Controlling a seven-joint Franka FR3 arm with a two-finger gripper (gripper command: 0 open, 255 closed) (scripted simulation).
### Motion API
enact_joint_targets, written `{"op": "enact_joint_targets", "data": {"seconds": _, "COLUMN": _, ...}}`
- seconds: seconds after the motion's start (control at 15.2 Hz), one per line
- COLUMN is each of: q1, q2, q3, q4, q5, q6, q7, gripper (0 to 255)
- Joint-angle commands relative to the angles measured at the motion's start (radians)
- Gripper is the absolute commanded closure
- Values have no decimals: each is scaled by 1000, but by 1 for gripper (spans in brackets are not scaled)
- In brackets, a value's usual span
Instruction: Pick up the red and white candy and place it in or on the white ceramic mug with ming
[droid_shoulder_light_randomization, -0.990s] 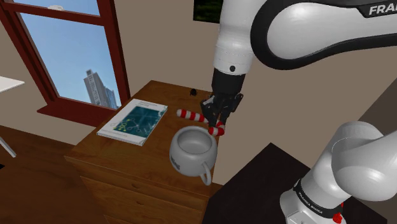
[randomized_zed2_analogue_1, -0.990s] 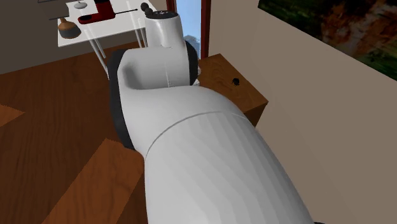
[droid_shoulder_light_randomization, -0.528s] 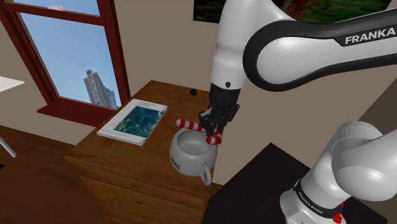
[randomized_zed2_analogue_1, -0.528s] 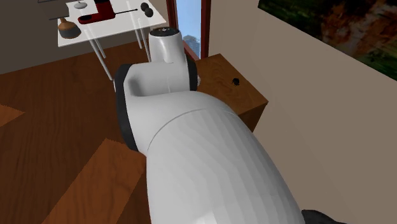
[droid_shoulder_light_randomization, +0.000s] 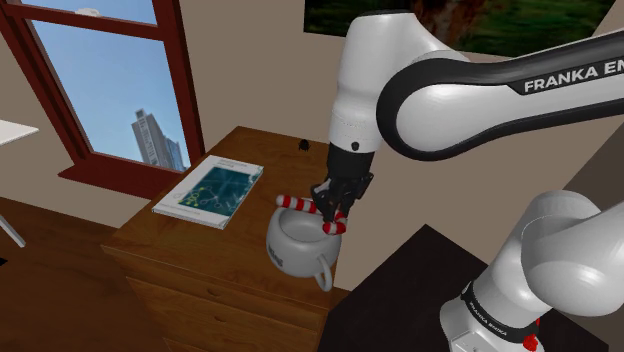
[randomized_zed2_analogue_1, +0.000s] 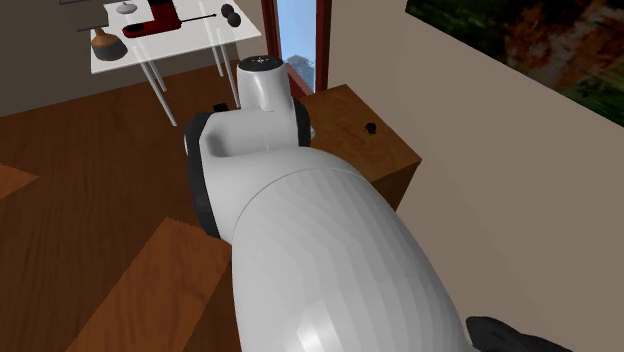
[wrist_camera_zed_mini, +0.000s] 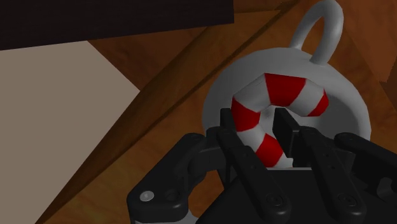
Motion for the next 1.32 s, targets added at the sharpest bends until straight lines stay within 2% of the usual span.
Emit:
{"op": "enact_joint_targets", "data": {"seconds": 0.0, "q1": 0, "q2": 0, "q3": 0, "q4": 0, "q5": 0, "q6": 1, "q7": 0, "gripper": 255}}
{"op": "enact_joint_targets", "data": {"seconds": 0.07, "q1": 0, "q2": 0, "q3": 0, "q4": 0, "q5": 0, "q6": 1, "q7": 0, "gripper": 255}}
{"op": "enact_joint_targets", "data": {"seconds": 0.13, "q1": 0, "q2": 0, "q3": 0, "q4": 0, "q5": 0, "q6": 1, "q7": 0, "gripper": 0}}
{"op": "enact_joint_targets", "data": {"seconds": 0.46, "q1": 0, "q2": 0, "q3": 0, "q4": 0, "q5": 0, "q6": 1, "q7": 0, "gripper": 0}}
{"op": "enact_joint_targets", "data": {"seconds": 0.73, "q1": -5, "q2": -37, "q3": -28, "q4": 101, "q5": -17, "q6": -137, "q7": 1, "gripper": 0}}
{"op": "enact_joint_targets", "data": {"seconds": 1.25, "q1": -5, "q2": -37, "q3": -28, "q4": 101, "q5": -17, "q6": -137, "q7": 1, "gripper": 0}}
